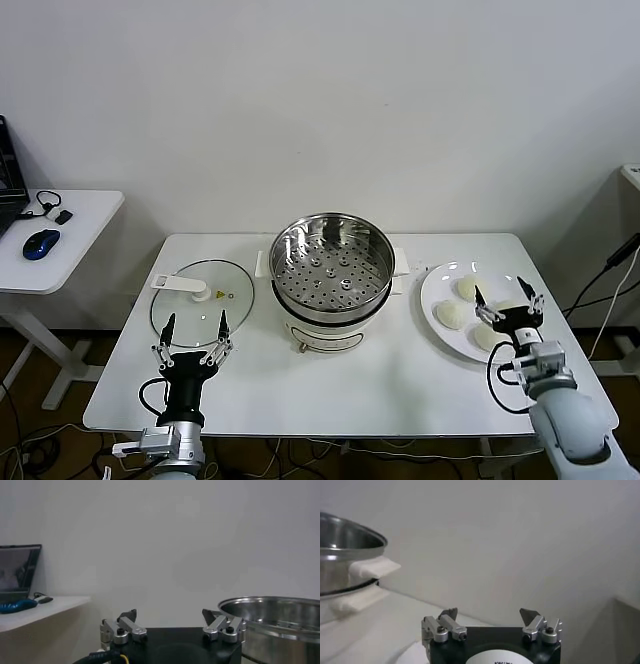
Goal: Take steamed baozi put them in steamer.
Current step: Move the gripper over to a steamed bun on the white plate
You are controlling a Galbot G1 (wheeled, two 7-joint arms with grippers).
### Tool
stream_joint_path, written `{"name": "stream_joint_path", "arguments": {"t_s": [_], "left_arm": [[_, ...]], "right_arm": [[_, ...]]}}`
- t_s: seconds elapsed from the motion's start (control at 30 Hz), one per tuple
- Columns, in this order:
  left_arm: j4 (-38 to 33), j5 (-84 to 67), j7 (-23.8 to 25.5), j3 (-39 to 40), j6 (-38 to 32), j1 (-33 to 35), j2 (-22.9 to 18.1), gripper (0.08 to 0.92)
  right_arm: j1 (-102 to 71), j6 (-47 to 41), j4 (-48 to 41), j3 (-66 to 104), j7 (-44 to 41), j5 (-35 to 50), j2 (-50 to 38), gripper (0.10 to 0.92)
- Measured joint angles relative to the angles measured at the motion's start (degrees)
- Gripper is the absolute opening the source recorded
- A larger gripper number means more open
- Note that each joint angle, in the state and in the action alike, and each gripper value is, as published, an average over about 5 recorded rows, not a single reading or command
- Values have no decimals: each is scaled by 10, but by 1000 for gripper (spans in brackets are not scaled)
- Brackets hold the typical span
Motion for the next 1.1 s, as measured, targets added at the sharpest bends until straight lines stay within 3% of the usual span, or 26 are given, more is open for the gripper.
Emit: {"name": "stream_joint_path", "arguments": {"t_s": [0.53,0.83,1.1], "left_arm": [[10,-11,0,-1,-10,-1,0,823],[19,-17,0,-6,-15,-1,0,823],[28,-21,0,-6,-20,-3,0,823]], "right_arm": [[155,-93,-68,-121,-163,-82,-216,823],[363,-73,-146,-335,-282,-70,-326,823],[570,-27,-233,-557,-389,-37,-365,823]]}}
